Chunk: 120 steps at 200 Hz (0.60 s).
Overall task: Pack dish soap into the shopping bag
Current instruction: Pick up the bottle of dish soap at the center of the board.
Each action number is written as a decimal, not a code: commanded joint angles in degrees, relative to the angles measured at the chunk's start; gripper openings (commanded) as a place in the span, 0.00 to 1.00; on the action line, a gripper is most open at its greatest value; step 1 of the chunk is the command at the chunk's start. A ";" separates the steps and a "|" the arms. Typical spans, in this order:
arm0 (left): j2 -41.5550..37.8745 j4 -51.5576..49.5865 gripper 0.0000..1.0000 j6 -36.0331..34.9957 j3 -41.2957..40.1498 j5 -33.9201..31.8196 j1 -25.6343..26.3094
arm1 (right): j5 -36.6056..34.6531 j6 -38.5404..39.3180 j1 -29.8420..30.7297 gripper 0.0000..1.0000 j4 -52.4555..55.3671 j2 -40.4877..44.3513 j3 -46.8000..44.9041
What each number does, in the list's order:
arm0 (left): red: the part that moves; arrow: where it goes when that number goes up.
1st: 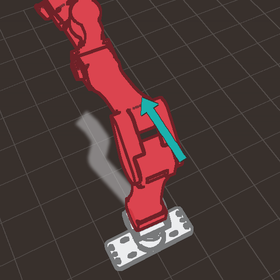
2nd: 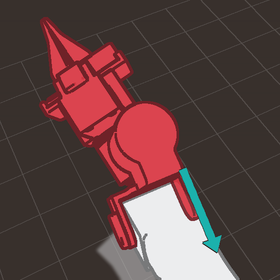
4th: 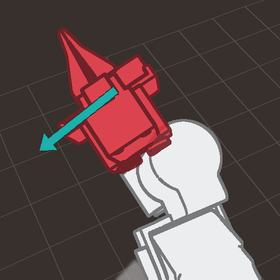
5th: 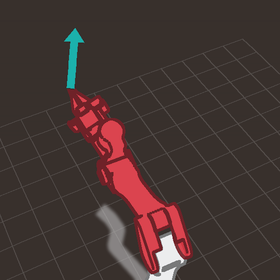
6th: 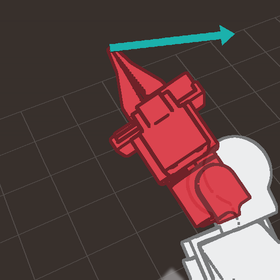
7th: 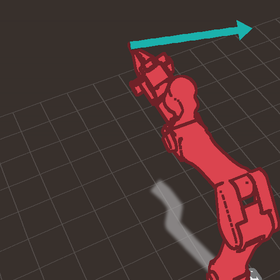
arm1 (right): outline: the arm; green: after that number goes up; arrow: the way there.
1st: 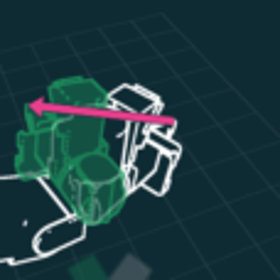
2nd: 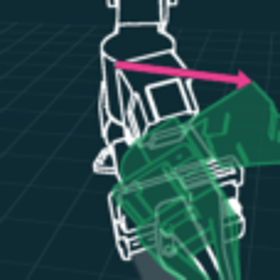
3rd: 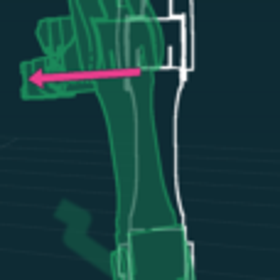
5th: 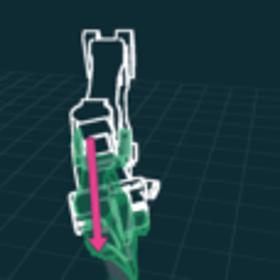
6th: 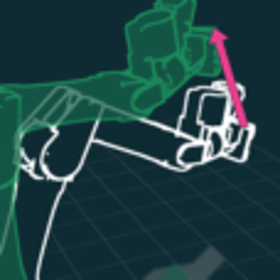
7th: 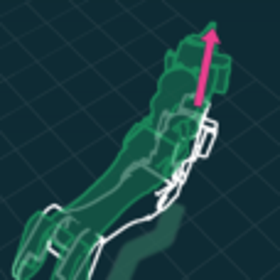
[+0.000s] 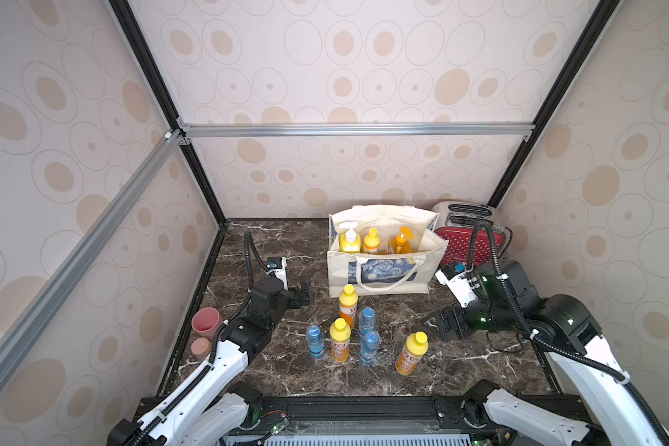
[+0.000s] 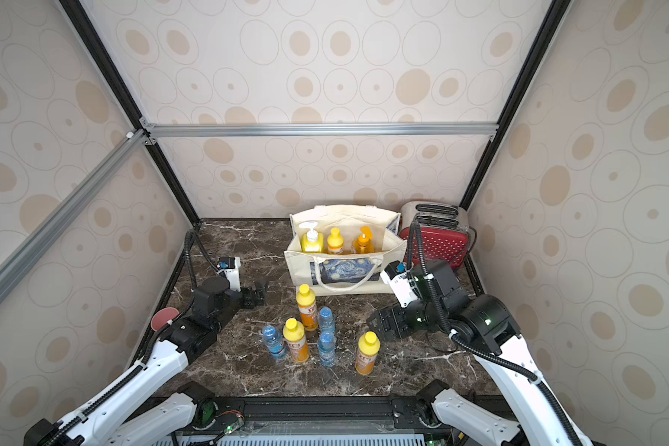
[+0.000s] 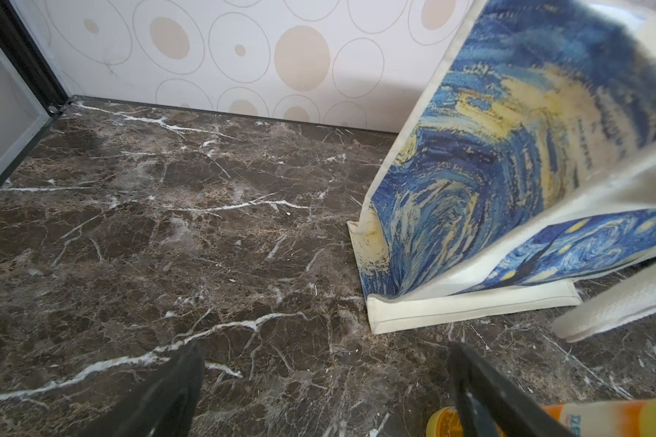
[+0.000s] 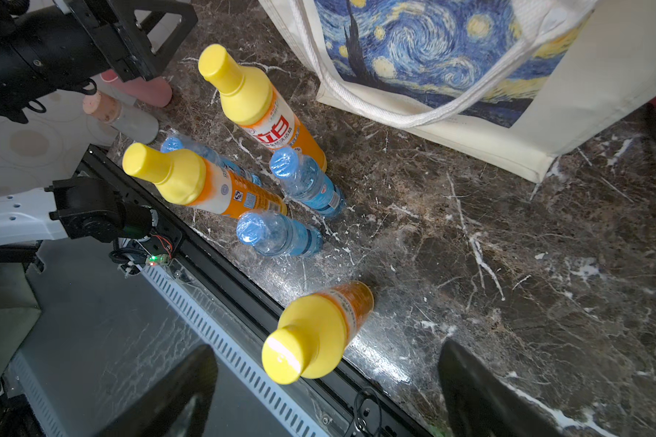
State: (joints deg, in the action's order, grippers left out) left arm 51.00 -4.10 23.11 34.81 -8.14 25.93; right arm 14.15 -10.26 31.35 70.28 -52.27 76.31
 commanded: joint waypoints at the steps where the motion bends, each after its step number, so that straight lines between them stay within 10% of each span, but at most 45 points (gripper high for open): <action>1: -1.46 -2.60 0.99 -1.24 2.67 -2.40 0.32 | 0.09 -0.17 0.61 0.94 -0.32 1.05 -1.04; 120: -0.47 -3.45 0.99 -0.97 2.90 -3.90 0.36 | -7.43 -2.73 11.87 0.95 1.98 0.97 -4.92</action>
State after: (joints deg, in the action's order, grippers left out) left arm 50.72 -6.85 22.90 35.18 -10.94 25.96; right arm 10.94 -11.51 39.79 70.61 -51.00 71.75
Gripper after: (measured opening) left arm 0.994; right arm 0.956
